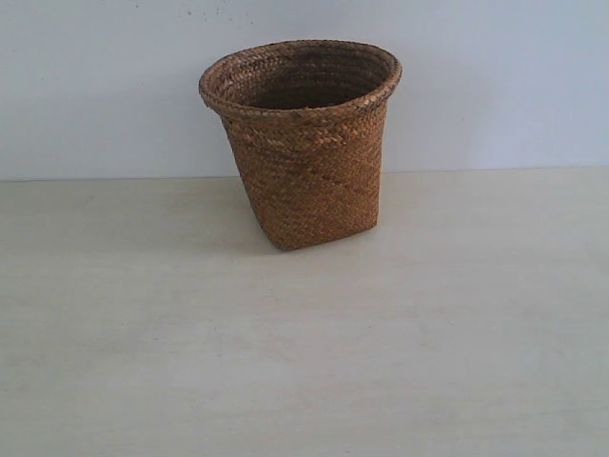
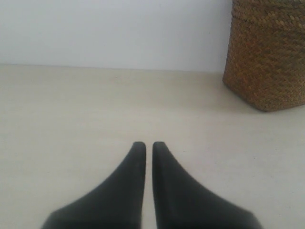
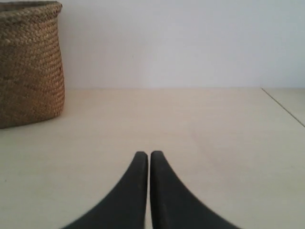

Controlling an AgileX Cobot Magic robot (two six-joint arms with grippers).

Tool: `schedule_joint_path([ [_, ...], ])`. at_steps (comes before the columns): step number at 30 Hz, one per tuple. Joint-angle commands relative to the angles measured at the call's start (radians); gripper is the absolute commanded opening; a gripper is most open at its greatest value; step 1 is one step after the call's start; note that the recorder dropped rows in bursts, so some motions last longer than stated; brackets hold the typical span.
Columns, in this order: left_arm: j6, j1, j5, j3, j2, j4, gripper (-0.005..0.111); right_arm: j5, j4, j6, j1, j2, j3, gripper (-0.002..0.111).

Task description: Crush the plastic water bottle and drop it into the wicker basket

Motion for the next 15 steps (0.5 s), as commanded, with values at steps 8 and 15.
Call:
schedule_joint_path([
  [8,0.004,0.004,-0.001,0.004,-0.003,0.0,0.004,0.145,-0.008,-0.015,-0.003,-0.007,-0.001,0.0],
  [15,0.004,0.004,-0.001,0.004,-0.003,0.0,0.004,0.145,-0.008,-0.011,-0.003,-0.007,-0.001,0.0],
])
